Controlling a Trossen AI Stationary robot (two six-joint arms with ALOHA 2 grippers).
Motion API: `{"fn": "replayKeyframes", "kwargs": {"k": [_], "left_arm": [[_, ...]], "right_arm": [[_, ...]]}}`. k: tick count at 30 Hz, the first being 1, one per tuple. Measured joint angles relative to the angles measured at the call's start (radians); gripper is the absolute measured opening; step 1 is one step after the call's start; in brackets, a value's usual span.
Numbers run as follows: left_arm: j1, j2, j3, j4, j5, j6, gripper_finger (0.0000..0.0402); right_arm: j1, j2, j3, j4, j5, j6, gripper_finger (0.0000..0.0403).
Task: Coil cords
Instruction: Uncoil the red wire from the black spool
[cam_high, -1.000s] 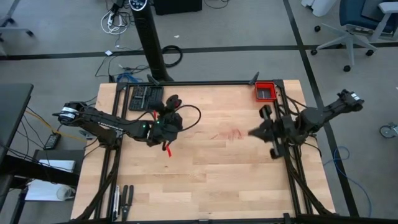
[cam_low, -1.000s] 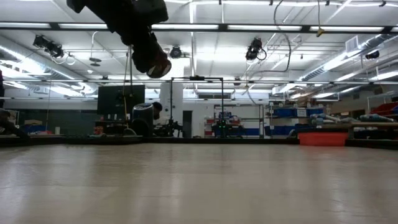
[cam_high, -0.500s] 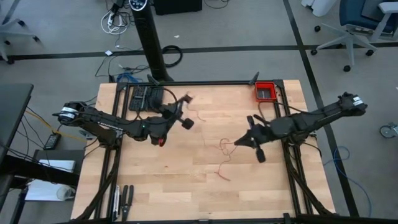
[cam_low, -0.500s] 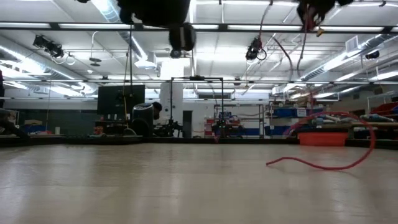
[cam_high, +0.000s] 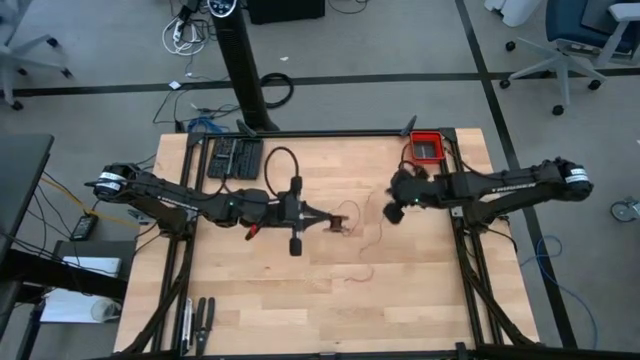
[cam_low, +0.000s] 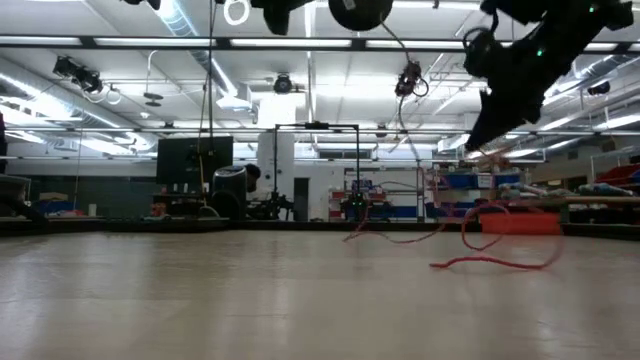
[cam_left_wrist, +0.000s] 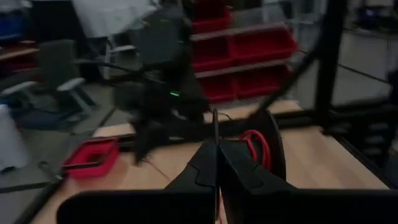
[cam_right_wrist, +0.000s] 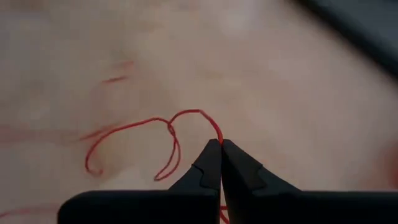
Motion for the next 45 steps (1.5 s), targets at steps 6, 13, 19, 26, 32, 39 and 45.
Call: {"fn": "replayKeyframes", "kwargs": {"k": [6, 13, 19, 26, 32, 39, 45], "left_arm": [[0.008, 0.0, 0.0, -0.231, -0.044, 0.035, 0.001], [0.028, 0.0, 0.0, -0.554, -0.315, 0.03, 0.001], [0.037, 0.0, 0.0, -0.728, -0.453, -0.006, 0.001], [0.037, 0.0, 0.0, -0.873, -0.552, -0.004, 0.001], [0.037, 0.0, 0.0, -0.906, -0.705, 0.121, 0.001], [0.035, 0.0, 0.0, -0.82, -1.063, 0.261, 0.001], [0.035, 0.0, 0.0, -0.643, -1.288, 0.265, 0.001]], "right_arm": [[-0.044, -0.018, 0.0, -0.192, 0.313, 0.127, 0.0001], [-0.002, -0.091, 0.0, -0.204, 0.524, 0.188, 0.0001], [0.112, -0.184, 0.0, -0.059, 0.664, 0.129, 0.0], [0.306, -0.276, 0.0, 0.397, 0.672, -0.245, 0.0], [0.442, -0.287, 0.0, 0.788, 0.362, -0.562, 0.0], [0.495, -0.286, 0.0, 0.85, 0.03, -0.632, 0.0], [0.493, -0.248, 0.0, 0.835, -0.235, -0.633, 0.0]]}}
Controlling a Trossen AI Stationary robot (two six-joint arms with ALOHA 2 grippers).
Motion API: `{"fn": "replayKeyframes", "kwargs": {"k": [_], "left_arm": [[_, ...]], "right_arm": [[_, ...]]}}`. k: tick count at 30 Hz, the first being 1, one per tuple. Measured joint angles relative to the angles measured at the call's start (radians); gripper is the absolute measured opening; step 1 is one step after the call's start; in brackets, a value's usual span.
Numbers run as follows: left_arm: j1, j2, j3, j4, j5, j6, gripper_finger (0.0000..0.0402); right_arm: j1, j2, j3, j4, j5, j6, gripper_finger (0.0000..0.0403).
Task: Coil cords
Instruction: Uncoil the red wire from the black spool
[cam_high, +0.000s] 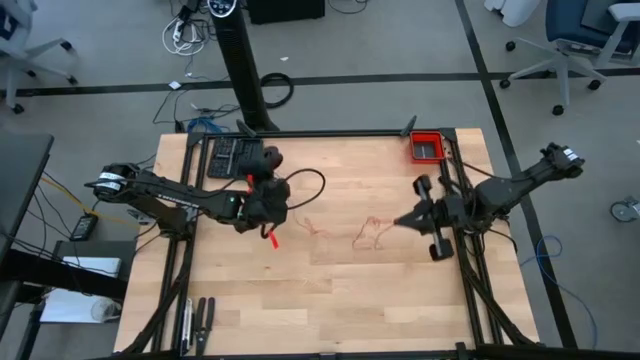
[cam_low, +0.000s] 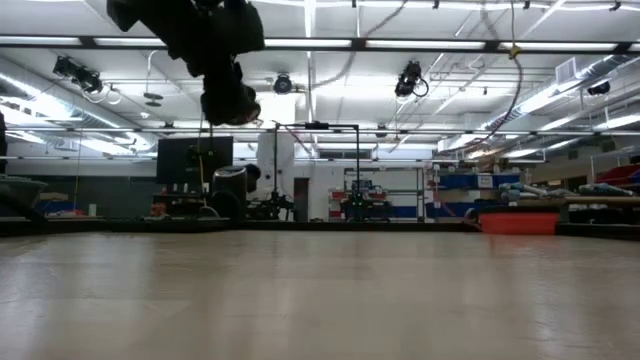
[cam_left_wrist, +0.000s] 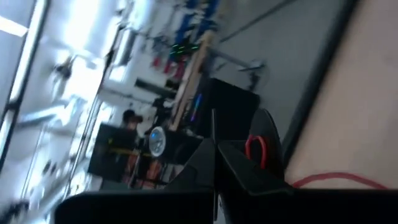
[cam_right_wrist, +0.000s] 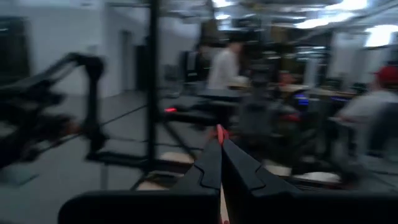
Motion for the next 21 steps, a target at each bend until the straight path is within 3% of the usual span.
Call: {"fn": "replayKeyframes", "kwargs": {"k": [3, 8, 14, 18, 21], "left_arm": [[0.0, 0.0, 0.0, 0.133, -0.047, -0.001, 0.001], [-0.01, 0.0, 0.0, 0.452, -0.008, -0.014, 0.001], [-0.049, -0.001, 0.0, 0.795, 0.143, -0.03, 0.001], [-0.082, -0.001, 0.0, 0.885, 0.284, -0.038, 0.001], [-0.099, -0.001, 0.0, 0.893, 0.459, -0.038, 0.001]], "right_arm": [[-0.006, 0.039, 0.0, -0.034, -0.045, 0.005, 0.0], [-0.045, 0.117, 0.0, -0.112, -0.048, 0.034, 0.0], [-0.144, 0.217, 0.0, -0.22, -0.047, 0.145, 0.0001], [-0.219, 0.278, 0.0, -0.302, -0.047, 0.225, 0.0001], [-0.28, 0.319, 0.0, -0.38, -0.046, 0.291, 0.0001]]}}
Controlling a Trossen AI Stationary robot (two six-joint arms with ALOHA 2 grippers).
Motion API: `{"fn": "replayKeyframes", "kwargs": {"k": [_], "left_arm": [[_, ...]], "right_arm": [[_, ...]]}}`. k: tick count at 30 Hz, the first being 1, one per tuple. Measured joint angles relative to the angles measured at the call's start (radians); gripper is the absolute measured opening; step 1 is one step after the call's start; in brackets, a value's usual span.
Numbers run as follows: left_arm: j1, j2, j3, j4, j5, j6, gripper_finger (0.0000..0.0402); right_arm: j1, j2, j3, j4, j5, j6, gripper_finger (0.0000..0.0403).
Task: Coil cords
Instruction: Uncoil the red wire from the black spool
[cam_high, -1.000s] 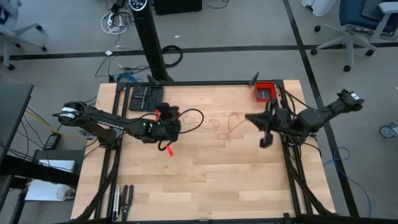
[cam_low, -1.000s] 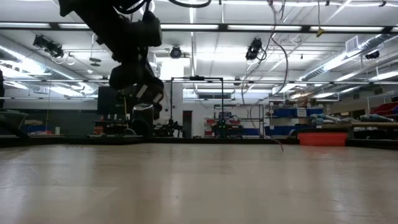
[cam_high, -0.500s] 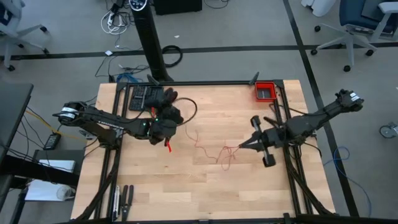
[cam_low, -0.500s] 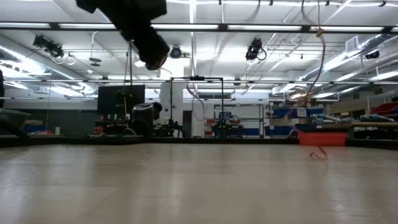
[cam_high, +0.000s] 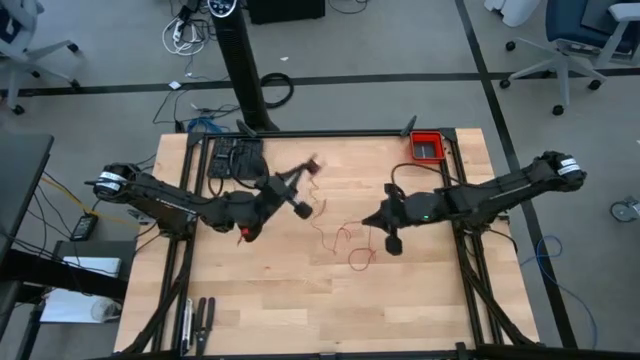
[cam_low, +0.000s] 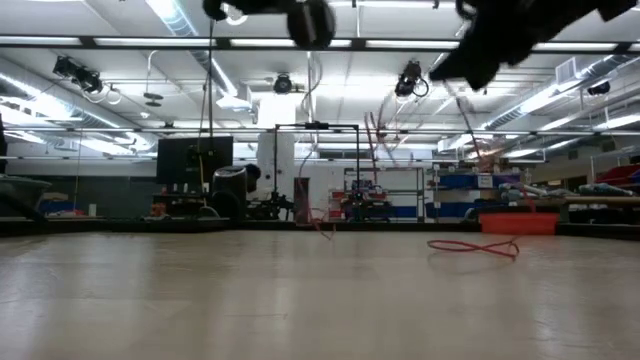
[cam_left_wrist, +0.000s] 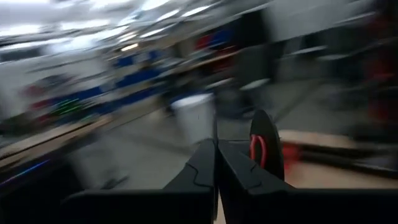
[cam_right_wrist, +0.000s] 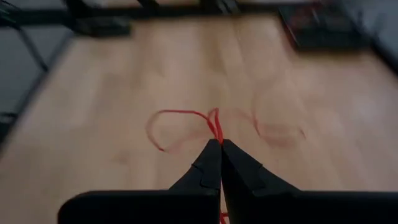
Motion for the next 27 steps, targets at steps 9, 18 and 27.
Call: {"fn": "replayKeyframes", "kwargs": {"k": [9, 18, 27], "left_arm": [[-0.018, 0.0, 0.0, -0.104, 0.701, 0.0, 0.001], [-0.006, 0.0, 0.0, -0.504, 0.822, 0.032, 0.001], [0.055, 0.0, 0.0, -0.949, 0.609, -0.132, 0.001]], "right_arm": [[-0.179, 0.059, 0.0, -0.279, 0.256, 0.234, 0.0002], [-0.243, -0.024, 0.0, -0.498, 0.645, 0.423, 0.0001], [-0.1, -0.208, 0.0, -0.348, 0.908, 0.378, 0.0001]]}}
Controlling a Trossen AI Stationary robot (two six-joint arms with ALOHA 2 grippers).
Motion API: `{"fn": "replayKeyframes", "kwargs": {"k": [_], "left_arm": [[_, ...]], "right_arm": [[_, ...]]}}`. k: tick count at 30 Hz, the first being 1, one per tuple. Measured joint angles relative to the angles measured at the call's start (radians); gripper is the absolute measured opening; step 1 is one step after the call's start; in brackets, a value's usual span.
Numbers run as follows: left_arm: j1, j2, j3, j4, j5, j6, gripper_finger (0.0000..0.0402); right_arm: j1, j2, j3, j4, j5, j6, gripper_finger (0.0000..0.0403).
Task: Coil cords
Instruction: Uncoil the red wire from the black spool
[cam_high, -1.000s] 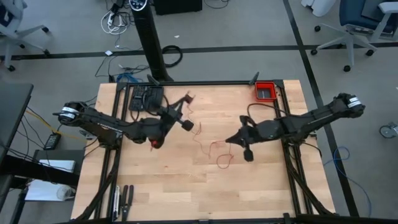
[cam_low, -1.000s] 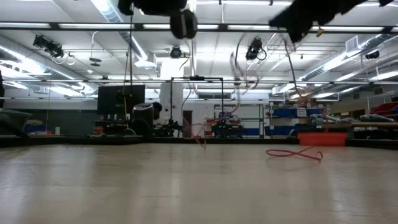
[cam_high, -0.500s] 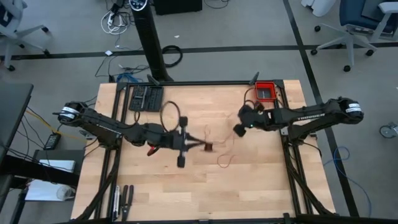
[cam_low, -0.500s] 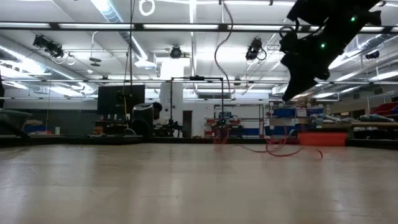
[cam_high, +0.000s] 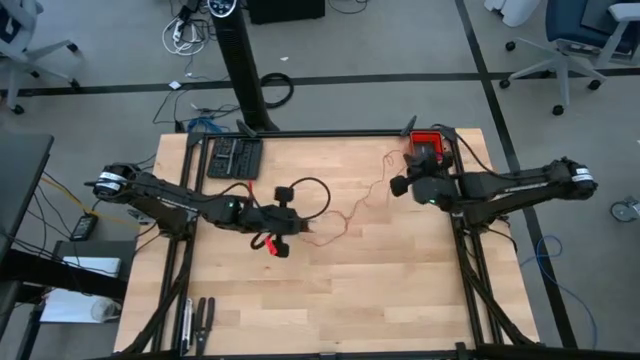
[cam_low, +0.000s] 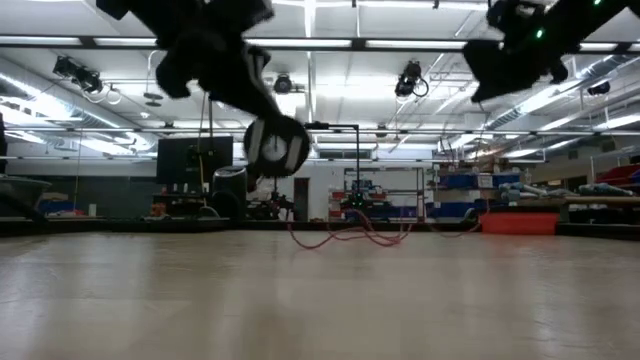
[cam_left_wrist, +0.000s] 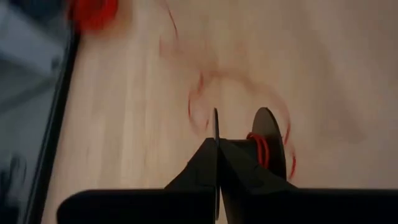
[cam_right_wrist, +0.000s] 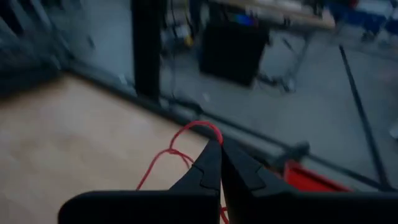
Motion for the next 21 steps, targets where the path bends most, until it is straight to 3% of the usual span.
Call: {"fn": "replayKeyframes", "kwargs": {"k": [7, 10, 12, 16, 21], "left_arm": [[0.04, 0.0, 0.0, -0.234, -0.036, -0.19, 0.001], [0.054, 0.0, 0.0, -0.306, -0.048, -0.231, 0.001], [0.062, 0.0, 0.0, -0.341, -0.089, -0.234, 0.001], [0.075, 0.0, 0.0, -0.388, -0.22, -0.236, 0.001], [0.086, 0.0, 0.0, -0.397, -0.372, -0.235, 0.001]], "right_arm": [[0.231, -0.084, 0.0, 0.386, 0.215, -0.328, 0.0], [0.323, -0.086, 0.0, 0.592, 0.241, -0.533, 0.0], [0.369, -0.085, 0.0, 0.731, 0.198, -0.66, 0.0], [0.444, -0.085, 0.0, 0.947, -0.004, -0.826, 0.0], [0.5, -0.085, 0.0, 1.02, -0.243, -0.868, 0.0]]}}
